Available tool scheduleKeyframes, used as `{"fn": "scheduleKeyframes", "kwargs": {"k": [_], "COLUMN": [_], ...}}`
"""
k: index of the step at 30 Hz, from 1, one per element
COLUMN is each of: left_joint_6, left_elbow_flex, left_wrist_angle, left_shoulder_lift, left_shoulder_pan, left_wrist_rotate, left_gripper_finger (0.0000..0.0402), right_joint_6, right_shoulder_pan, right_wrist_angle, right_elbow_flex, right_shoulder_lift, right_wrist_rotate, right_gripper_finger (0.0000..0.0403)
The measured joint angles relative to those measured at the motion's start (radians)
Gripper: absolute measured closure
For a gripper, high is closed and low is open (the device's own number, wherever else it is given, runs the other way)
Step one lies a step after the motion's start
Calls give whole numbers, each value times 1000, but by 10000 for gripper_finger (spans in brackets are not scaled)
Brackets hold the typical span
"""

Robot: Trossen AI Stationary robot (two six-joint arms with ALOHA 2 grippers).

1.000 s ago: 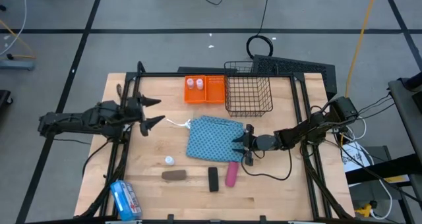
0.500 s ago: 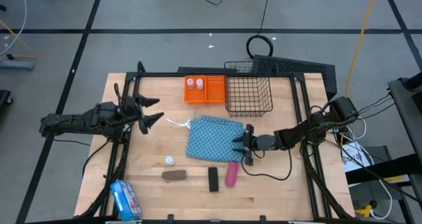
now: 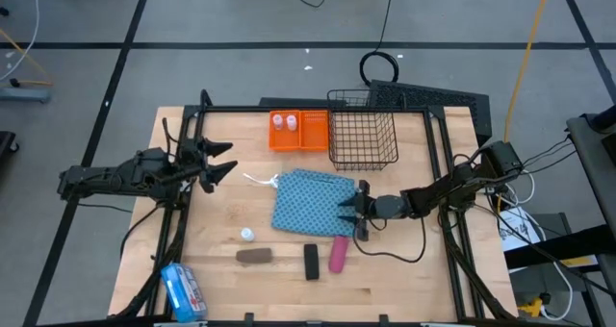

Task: Pick & Place Medicine items
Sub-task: Put the pink bandage into the right orange basket

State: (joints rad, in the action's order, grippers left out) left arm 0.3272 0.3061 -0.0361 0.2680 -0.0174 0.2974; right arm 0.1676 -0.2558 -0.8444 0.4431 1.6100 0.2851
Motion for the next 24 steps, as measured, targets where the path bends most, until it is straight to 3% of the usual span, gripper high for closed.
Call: {"fn": "scheduleKeyframes", "kwargs": {"k": [6, 9, 12, 18, 24], "left_joint_6": [33, 36, 60, 71, 75], "left_elbow_flex": [0, 0, 0, 0, 0], "left_wrist_angle": [4, -2, 3, -6, -60], "left_shoulder_lift": [19, 49, 94, 183, 245], "left_shoulder_pan": [0, 0, 0, 0, 0], "left_wrist_rotate": [1, 12, 41, 53, 53], "left_gripper_finger": [39, 39, 39, 39, 39], "right_joint_6": [-55, -106, -167, -287, -433], "right_shoulder_pan": [0, -8, -36, -87, -89], "right_wrist_angle": [-185, -132, 51, 659, 835], "right_elbow_flex": [6, 66, 172, 417, 457], "right_shoulder_lift": [0, 0, 0, 1, 4], "right_wrist_rotate": [-89, -188, -268, -327, -384], "right_gripper_finger": [231, 211, 175, 123, 128]}}
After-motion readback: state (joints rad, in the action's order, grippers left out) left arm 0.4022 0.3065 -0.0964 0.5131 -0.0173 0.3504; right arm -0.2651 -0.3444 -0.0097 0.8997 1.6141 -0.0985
